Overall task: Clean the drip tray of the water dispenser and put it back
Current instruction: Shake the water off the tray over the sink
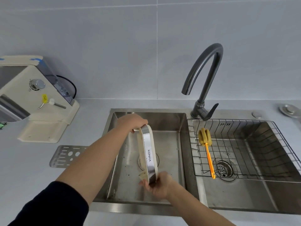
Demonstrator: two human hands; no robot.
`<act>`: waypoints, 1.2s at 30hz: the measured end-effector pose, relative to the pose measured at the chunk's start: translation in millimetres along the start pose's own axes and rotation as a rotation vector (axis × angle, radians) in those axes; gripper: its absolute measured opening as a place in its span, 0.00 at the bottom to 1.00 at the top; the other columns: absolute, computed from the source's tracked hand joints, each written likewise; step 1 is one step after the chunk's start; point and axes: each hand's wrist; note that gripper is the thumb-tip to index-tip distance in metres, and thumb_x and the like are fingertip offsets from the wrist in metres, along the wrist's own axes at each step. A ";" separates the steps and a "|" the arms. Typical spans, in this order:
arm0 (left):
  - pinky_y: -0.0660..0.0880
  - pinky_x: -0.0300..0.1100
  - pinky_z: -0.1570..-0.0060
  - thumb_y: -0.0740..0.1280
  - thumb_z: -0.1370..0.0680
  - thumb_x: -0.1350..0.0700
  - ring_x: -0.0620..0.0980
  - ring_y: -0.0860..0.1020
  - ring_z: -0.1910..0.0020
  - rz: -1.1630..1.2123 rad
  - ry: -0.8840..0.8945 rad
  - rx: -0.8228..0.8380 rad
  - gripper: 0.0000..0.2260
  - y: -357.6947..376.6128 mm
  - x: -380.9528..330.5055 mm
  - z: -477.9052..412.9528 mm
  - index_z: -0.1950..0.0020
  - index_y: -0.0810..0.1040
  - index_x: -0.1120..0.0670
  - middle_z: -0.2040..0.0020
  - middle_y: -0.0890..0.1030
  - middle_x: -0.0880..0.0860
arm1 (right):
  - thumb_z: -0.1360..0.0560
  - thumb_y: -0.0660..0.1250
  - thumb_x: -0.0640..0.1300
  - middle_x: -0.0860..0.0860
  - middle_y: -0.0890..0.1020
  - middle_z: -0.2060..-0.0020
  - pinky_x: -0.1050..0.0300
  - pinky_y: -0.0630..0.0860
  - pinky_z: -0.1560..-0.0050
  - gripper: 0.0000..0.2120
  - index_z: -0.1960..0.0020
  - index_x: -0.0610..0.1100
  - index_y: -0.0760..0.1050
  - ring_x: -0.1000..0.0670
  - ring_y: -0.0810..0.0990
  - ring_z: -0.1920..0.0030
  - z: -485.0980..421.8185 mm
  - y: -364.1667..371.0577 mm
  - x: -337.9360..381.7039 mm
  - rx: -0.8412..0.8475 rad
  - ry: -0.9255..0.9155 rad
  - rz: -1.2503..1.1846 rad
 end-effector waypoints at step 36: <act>0.55 0.30 0.82 0.58 0.25 0.52 0.43 0.60 0.77 0.523 -0.331 0.341 0.11 52.2 65.5 33.5 0.67 0.66 0.53 0.73 0.65 0.49 | 0.23 0.49 0.35 0.39 0.75 0.63 0.55 0.74 0.85 0.09 0.47 0.33 0.65 0.43 0.74 0.65 13.6 -33.6 15.2 -0.288 -0.172 0.320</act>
Point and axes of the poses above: each hand's wrist, its own z-axis away from the middle knuckle, its own y-axis out of the palm, x = y × z
